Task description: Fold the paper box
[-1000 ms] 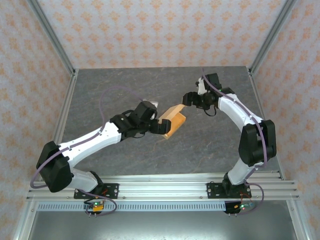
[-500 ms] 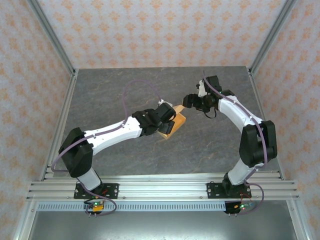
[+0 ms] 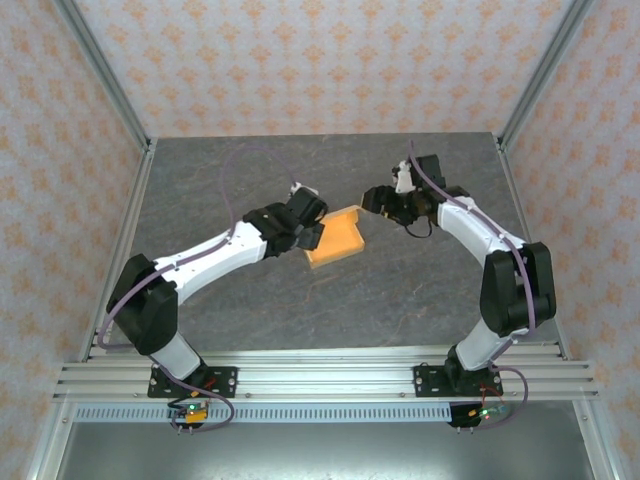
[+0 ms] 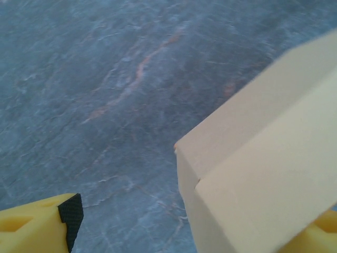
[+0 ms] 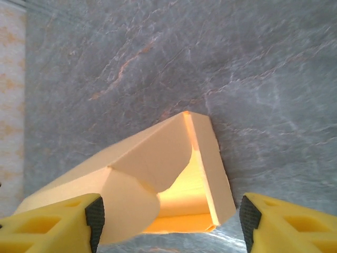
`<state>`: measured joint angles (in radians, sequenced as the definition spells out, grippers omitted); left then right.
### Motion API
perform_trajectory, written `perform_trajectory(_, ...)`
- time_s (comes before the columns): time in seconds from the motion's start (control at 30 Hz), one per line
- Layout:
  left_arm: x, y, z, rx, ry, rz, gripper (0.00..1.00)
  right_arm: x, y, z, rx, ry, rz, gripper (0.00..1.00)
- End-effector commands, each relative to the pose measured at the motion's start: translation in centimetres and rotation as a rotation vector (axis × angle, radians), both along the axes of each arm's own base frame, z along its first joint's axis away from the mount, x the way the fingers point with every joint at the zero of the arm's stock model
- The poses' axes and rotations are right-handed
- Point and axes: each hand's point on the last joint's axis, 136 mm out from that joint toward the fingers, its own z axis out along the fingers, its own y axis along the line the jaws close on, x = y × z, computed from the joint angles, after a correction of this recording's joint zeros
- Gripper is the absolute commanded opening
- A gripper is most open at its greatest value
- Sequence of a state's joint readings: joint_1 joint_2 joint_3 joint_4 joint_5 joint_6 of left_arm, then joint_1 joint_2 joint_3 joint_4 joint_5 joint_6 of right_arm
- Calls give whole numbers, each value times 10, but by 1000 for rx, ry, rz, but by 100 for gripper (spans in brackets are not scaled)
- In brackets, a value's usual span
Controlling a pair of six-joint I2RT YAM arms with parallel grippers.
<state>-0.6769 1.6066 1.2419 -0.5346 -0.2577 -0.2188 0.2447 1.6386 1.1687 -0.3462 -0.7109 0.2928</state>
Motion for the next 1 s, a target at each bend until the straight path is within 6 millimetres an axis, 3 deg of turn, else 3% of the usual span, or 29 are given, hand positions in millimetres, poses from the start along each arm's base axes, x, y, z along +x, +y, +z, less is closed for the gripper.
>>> perform_trajectory(0.0,9,12,28,-53,-86,52,89,-10,20,14,114,-18,-13,70)
perform_trajectory(0.13,16,23,31,-92,-98,107,93,-17,19,23,157,-15,-69,70)
perform_trajectory(0.23,16,28,25,-196,-30,157,95,-17,5,29,117,-9,-160,75)
perform_trajectory(0.33,9,13,28,-392,26,151,99,-12,-8,36,125,17,-268,79)
perform_trajectory(0.43,6,-2,39,-606,54,116,100,-6,-15,32,176,100,-397,83)
perform_trajectory(0.73,35,26,24,-900,136,300,100,7,19,-4,391,377,-494,84)
perform_trajectory(0.97,56,10,-5,-992,238,362,100,16,45,-19,486,485,-497,84)
